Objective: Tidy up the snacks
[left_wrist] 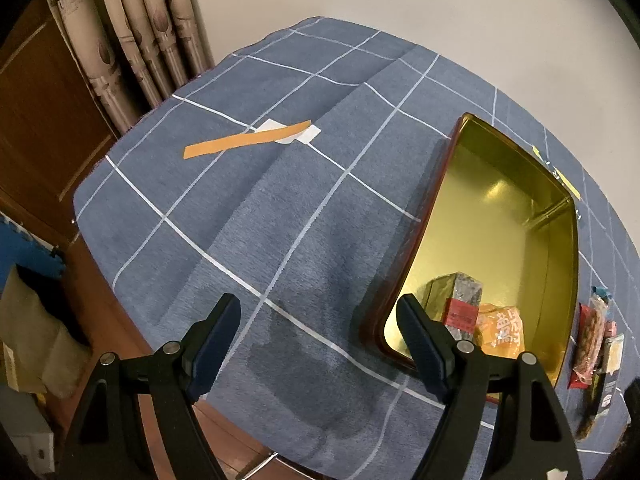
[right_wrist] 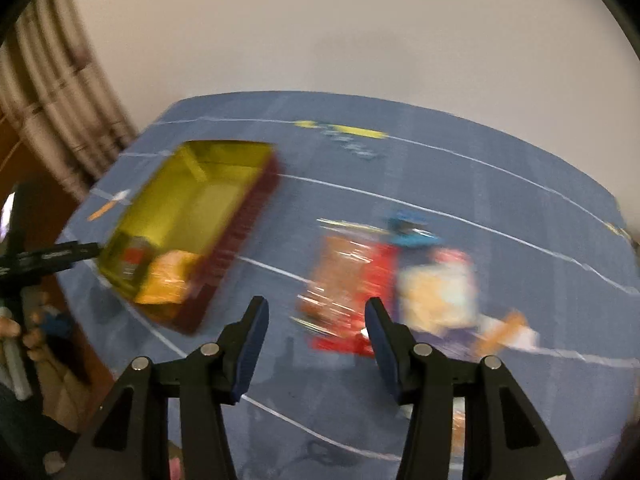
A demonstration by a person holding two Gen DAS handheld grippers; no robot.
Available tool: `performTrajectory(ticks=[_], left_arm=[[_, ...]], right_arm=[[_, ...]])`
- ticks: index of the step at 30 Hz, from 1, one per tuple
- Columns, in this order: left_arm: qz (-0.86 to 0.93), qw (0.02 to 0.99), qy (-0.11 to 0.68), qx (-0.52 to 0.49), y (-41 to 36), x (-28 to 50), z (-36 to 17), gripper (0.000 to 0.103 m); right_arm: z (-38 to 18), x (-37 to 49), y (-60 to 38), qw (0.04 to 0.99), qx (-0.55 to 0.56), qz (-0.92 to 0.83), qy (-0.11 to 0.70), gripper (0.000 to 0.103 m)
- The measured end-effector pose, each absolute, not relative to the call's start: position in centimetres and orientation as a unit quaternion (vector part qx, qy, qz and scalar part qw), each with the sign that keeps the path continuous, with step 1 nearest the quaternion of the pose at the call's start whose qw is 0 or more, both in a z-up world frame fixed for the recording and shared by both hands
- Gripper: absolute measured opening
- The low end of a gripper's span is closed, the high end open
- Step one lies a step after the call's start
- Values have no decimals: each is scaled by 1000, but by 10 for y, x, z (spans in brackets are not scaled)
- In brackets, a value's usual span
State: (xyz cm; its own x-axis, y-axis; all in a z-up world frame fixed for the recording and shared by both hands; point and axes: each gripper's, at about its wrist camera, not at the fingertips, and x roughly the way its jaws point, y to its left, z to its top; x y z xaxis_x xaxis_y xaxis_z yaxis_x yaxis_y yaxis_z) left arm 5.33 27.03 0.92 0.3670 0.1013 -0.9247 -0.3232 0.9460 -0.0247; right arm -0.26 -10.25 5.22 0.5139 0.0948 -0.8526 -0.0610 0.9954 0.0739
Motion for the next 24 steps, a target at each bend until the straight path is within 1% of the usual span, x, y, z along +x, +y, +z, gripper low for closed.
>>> performTrajectory(ticks=[5, 11, 17, 24], left_arm=[[130, 829, 537, -88, 266, 52, 15, 77], [125, 835, 530, -73, 259, 52, 19, 78], [118, 843, 520, -64, 253, 51, 22, 81], [123, 841, 523, -54, 250, 52, 19, 81]], right_arm=[[43, -31, -147, 858, 27, -9, 512, 55], [19, -51, -169, 837, 40, -38, 544, 55], [-8, -47, -178, 821, 68, -43, 566, 55], [-26, -39, -183, 813, 78, -50, 575, 55]])
